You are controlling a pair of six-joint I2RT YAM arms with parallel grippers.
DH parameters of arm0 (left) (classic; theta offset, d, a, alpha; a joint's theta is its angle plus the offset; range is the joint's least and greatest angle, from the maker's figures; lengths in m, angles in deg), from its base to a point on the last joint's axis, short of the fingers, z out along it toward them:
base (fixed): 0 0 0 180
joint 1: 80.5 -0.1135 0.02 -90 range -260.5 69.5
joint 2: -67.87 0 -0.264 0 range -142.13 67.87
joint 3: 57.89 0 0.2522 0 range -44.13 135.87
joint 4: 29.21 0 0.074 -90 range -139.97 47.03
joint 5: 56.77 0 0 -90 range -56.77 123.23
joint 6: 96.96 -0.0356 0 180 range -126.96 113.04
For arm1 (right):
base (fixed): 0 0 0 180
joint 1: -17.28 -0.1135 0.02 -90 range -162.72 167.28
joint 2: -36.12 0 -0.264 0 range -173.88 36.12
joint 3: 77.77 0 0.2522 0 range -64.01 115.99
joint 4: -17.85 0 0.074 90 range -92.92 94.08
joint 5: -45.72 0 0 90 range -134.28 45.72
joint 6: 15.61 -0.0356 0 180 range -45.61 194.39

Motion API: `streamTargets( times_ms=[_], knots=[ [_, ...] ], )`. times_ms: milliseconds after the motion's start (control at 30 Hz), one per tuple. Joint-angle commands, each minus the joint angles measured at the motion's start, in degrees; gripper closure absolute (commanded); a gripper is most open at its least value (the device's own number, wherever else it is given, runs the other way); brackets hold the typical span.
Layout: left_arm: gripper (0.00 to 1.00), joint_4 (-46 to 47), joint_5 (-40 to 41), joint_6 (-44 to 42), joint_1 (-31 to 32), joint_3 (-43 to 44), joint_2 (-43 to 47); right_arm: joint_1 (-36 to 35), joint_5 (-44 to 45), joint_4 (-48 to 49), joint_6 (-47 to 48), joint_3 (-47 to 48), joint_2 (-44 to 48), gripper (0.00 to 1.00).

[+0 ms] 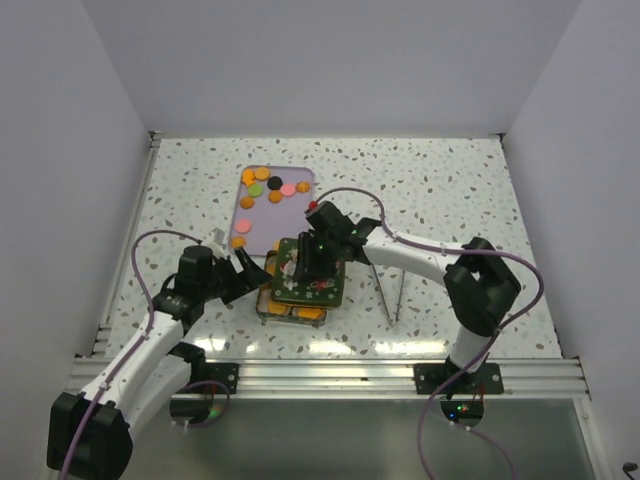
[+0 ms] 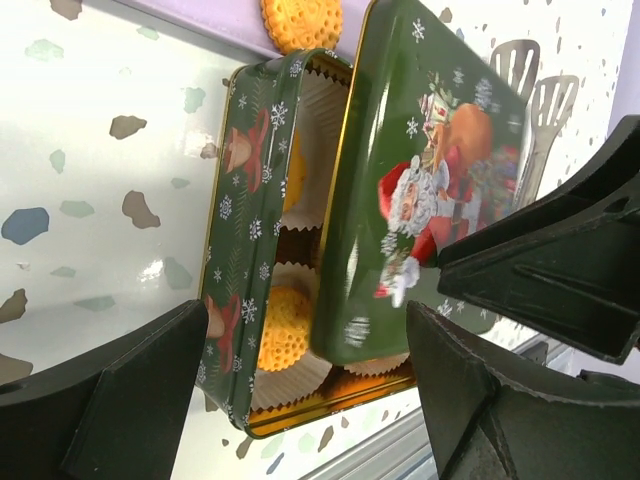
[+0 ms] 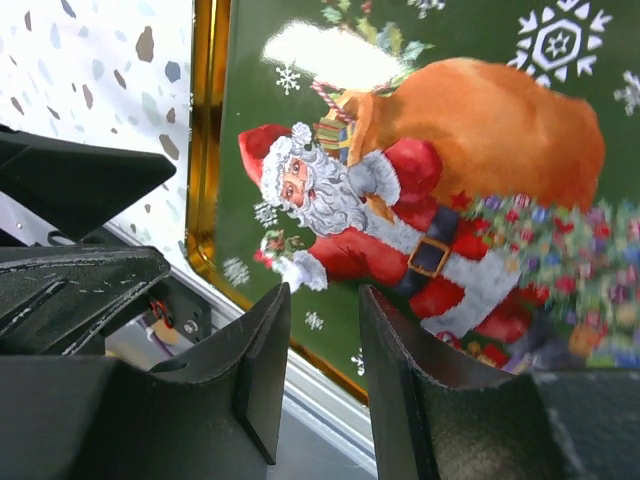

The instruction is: Pack the cookies

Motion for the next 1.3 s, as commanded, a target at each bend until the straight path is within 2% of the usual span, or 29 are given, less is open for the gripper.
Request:
streamTargets(
  times_ms=[0,400,700,900,1033,1067,1133,1200,1233,1267],
  knots=[
    [0.14,0.6,0.8,-0.3,0.1,0.7,1.2,-1.6,1.5,-4.1,-0.3,-0.5,-3.8,0.62],
    [0.14,2.4,-0.7,0.6,0.1,-2.5,2.5,-5.9,0.4,-2.6,-3.3,-1.1,-4.9,0.63],
    [0.14,0.7,2.6,-3.7,0.1,5.6,-0.3,-6.0,1.3,-4.1,-2.8,0.8,-3.6,0.62],
    [0.13,2.9,2.2,-3.6,0.1,7.0,-4.1,-6.0,1.2,-5.5,-2.5,2.9,-2.2,0.62],
    [0.14,3.6,2.2,-3.5,0.1,7.4,-3.8,-6.9,3.5,-12.7,-0.9,7.2,2.9,0.61],
    [0.14,3.6,2.2,-3.7,0.1,7.5,-3.8,-6.9,4.5,-15.4,0.2,10.0,4.4,0.58],
    [0.13,4.8,2.0,-4.2,0.1,8.0,-4.0,-6.1,12.3,-21.9,2.0,12.8,10.5,0.48],
    [0.13,5.9,1.2,-4.2,0.1,8.9,-4.9,-0.3,14.8,-23.3,4.7,14.4,14.5,0.38],
    [0.12,7.9,0.8,-4.2,0.1,9.3,-5.4,3.1,13.2,-23.2,5.4,14.1,16.8,0.35],
    [0.12,9.0,0.3,-3.7,0.1,9.6,-6.6,10.2,13.2,-23.4,7.0,14.1,17.5,0.32]
  ],
)
